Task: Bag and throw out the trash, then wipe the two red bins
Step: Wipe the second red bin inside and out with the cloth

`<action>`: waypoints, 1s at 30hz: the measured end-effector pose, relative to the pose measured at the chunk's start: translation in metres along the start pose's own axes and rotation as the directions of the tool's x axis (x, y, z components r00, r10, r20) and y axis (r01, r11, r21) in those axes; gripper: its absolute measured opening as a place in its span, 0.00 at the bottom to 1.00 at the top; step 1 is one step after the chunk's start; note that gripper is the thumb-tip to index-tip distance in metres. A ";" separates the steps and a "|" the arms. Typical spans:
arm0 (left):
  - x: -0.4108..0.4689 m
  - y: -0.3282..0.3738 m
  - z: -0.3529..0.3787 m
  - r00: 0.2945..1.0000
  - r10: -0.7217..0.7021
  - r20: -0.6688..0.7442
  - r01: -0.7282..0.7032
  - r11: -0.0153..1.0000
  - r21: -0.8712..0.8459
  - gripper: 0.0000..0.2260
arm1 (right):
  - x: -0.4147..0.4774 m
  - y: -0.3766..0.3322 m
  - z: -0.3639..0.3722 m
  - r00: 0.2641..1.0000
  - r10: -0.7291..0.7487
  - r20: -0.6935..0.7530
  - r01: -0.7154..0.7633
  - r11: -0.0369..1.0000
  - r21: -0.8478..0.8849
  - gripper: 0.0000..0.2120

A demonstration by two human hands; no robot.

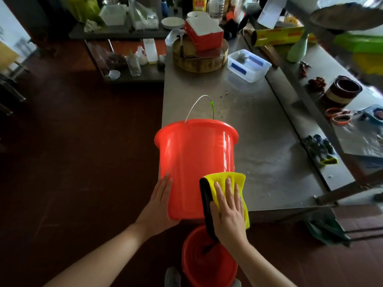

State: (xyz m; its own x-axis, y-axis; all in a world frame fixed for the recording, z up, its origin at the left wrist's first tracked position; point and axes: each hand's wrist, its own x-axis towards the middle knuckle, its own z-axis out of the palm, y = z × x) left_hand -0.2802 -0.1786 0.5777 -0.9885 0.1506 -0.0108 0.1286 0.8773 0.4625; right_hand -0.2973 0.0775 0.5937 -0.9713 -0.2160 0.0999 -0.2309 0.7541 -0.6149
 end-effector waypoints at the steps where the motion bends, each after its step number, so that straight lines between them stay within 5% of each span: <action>1: 0.001 -0.001 -0.001 1.000 0.003 0.005 -0.003 1.000 -0.014 0.55 | 0.000 -0.001 0.000 1.000 0.008 -0.001 -0.008 1.000 0.004 0.26; 16: -0.014 -0.019 -0.010 0.982 -0.165 0.096 0.178 0.975 -0.136 0.59 | 0.185 -0.052 -0.015 0.984 0.132 0.119 -0.124 0.990 -0.066 0.27; 30: -0.015 -0.014 -0.009 0.993 -0.097 0.067 0.106 0.983 -0.149 0.54 | 0.032 -0.020 0.009 1.000 0.020 0.007 -0.020 1.000 -0.019 0.26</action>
State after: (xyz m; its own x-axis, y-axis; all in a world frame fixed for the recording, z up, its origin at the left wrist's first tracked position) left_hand -0.2674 -0.1975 0.5790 -0.9889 0.0951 -0.1144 0.0102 0.8104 0.5858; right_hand -0.3232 0.0500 0.6017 -0.9753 -0.2049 0.0823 -0.2125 0.7702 -0.6014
